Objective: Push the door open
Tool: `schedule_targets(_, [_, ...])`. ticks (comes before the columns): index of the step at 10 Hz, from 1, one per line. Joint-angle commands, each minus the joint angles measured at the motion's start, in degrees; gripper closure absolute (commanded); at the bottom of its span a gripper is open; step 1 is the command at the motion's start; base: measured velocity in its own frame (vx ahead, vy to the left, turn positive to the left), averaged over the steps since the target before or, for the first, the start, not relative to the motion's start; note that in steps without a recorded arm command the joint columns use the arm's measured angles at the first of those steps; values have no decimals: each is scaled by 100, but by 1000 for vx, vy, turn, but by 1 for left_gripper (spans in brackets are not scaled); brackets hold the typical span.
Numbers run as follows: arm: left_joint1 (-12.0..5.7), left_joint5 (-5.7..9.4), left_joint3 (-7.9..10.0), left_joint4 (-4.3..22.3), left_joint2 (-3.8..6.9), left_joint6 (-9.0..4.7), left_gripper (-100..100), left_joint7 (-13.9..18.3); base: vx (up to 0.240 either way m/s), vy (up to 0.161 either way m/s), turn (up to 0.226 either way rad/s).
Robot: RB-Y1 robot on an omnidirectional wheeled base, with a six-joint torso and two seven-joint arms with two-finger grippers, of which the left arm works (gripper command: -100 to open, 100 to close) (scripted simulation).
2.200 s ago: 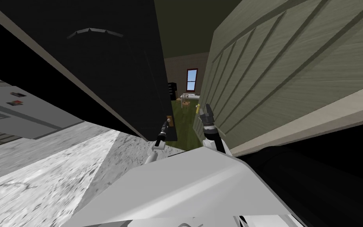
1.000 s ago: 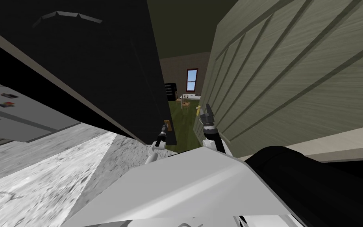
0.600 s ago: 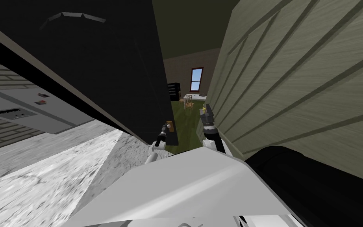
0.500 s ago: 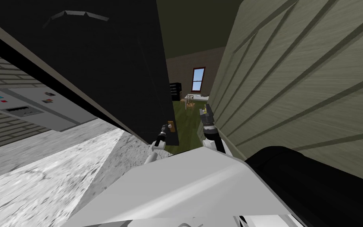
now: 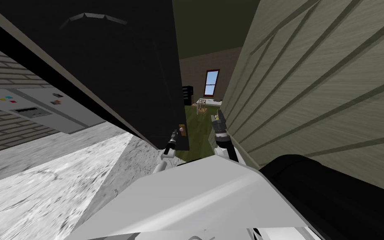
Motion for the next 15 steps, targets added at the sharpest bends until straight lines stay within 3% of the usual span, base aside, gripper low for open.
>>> schedule_targets(1, [14, 7, -40, -25, -26, 16, -100, 17, -230, -17, 11])
schedule_targets(5, [67, 27, -153, -153, -139, 91, -100, 68, -245, 7, 11])
schedule_targets(6, [58, 29, -139, -140, -104, 80, -100, 70, -95, -8, 1])
schedule_targets(10, [11, 27, -72, -45, -88, 14, -100, 49, 166, -52, -22])
schedule_targets(15, [-38, 25, -4, 47, -142, -52, -100, 27, 193, -62, -21])
